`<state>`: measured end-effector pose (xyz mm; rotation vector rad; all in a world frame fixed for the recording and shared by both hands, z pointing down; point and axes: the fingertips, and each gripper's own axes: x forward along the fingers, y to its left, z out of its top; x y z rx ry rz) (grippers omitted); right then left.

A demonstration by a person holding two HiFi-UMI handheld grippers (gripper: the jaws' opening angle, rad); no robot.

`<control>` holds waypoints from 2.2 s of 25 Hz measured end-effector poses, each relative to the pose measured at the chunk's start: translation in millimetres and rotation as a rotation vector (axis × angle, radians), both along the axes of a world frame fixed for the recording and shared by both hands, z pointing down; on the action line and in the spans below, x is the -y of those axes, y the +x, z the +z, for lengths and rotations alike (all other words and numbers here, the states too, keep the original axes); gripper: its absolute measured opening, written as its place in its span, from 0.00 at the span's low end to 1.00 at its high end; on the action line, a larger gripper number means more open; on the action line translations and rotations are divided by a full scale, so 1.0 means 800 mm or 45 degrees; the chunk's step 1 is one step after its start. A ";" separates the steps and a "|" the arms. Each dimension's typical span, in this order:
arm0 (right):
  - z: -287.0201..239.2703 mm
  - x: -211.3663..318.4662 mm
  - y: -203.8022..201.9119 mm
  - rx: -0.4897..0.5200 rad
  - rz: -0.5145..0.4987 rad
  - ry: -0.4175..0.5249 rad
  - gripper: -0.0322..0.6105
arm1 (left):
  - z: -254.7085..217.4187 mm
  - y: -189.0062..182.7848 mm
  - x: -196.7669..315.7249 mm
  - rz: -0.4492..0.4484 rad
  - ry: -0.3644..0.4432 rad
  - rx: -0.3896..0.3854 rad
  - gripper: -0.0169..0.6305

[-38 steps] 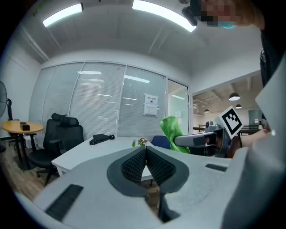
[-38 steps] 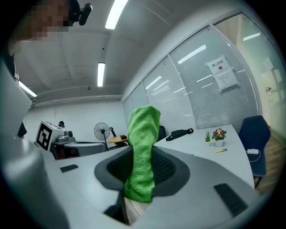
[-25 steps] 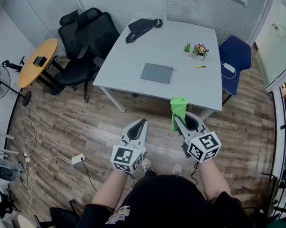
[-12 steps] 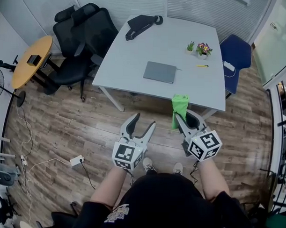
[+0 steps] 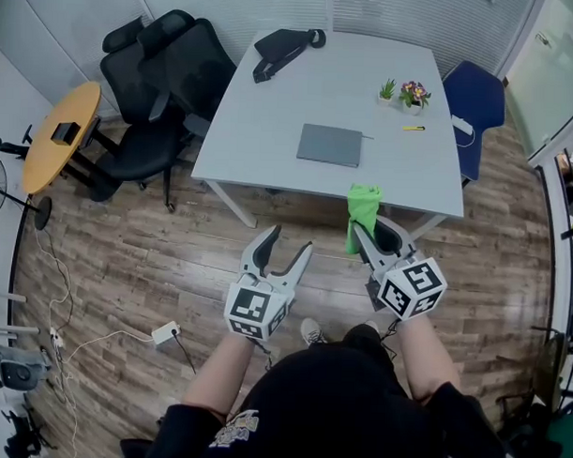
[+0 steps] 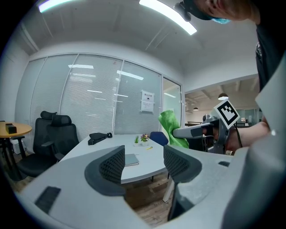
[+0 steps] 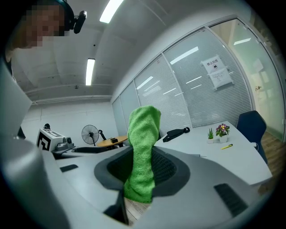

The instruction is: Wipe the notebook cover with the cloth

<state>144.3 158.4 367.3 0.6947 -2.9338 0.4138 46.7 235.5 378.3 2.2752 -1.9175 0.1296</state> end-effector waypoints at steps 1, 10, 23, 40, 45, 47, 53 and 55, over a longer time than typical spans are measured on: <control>0.000 -0.001 -0.003 0.000 0.000 -0.001 0.22 | 0.000 -0.003 0.000 0.001 0.001 -0.002 0.42; 0.001 0.012 -0.022 -0.010 -0.012 -0.006 0.22 | 0.002 -0.022 0.009 -0.021 -0.002 -0.017 0.42; 0.013 0.111 -0.055 -0.007 -0.061 -0.044 0.22 | 0.016 -0.053 0.100 -0.080 -0.048 -0.021 0.42; 0.028 0.264 -0.101 -0.043 -0.211 -0.081 0.22 | 0.047 -0.088 0.263 -0.202 -0.134 -0.058 0.42; 0.033 0.292 -0.097 -0.039 -0.243 -0.092 0.22 | 0.056 -0.088 0.294 -0.230 -0.159 -0.059 0.42; 0.034 0.303 -0.096 -0.035 -0.252 -0.098 0.22 | 0.059 -0.088 0.306 -0.241 -0.168 -0.058 0.42; 0.034 0.327 -0.093 -0.018 -0.246 -0.120 0.22 | 0.075 -0.089 0.327 -0.243 -0.229 -0.056 0.42; 0.036 0.333 -0.092 -0.009 -0.235 -0.131 0.22 | 0.082 -0.090 0.332 -0.234 -0.254 -0.053 0.42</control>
